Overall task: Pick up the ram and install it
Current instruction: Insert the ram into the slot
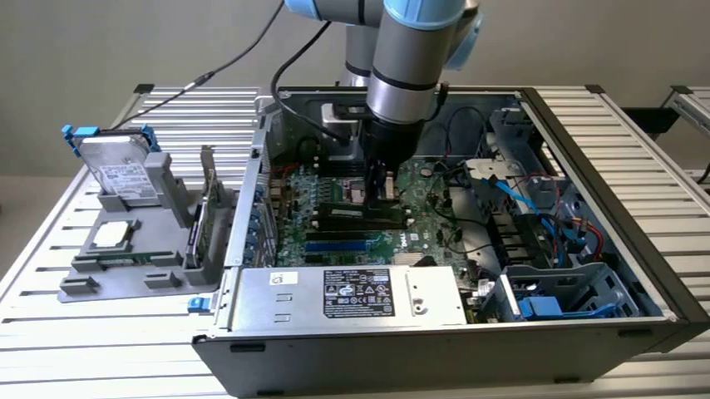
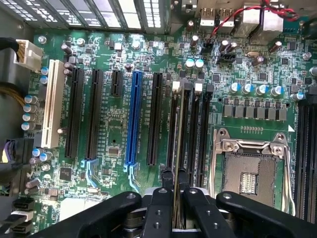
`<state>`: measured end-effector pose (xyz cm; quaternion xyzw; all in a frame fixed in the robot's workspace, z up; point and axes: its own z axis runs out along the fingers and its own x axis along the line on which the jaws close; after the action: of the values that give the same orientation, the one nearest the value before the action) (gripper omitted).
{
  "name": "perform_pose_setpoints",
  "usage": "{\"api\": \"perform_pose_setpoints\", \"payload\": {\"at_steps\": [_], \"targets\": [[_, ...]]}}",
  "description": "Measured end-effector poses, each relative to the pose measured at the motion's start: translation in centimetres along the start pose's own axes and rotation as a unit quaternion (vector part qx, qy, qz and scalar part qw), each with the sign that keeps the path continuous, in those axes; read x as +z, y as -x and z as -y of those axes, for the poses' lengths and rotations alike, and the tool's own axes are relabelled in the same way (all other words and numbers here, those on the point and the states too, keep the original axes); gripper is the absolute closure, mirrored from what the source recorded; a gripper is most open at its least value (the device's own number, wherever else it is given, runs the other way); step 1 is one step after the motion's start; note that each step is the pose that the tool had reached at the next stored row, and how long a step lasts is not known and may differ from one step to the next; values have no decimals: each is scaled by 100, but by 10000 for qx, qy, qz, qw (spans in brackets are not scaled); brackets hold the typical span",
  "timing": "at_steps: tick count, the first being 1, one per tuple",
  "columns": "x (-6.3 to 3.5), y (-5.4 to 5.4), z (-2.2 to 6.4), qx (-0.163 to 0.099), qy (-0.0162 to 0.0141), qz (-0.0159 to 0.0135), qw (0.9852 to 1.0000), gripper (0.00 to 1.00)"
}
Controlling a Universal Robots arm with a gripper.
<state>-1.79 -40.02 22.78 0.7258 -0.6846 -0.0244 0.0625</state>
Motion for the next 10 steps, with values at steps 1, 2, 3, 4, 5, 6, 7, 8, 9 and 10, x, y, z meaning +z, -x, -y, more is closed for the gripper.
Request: {"api": "perform_pose_setpoints", "payload": {"at_steps": [1, 2, 3, 4, 5, 6, 7, 8, 9, 10], "targets": [[-24, 3, -2, 2, 1, -14, 10000, 86], [-49, 7, -5, 3, 1, -28, 10000, 86], [-79, 11, -9, 5, 2, -47, 10000, 86], [-109, 13, -14, 8, 4, -66, 10000, 86], [-139, 14, -19, 10, 5, -85, 10000, 86], [-153, 17, -22, 10, 5, -100, 9999, 86], [-163, 22, -26, 8, 1, -116, 9999, 86], [-168, 27, -31, 8, -6, -140, 9999, 86], [-170, 34, -36, 7, -20, -164, 9999, 86], [-171, 41, -39, 6, -38, -188, 9998, 86]]}}
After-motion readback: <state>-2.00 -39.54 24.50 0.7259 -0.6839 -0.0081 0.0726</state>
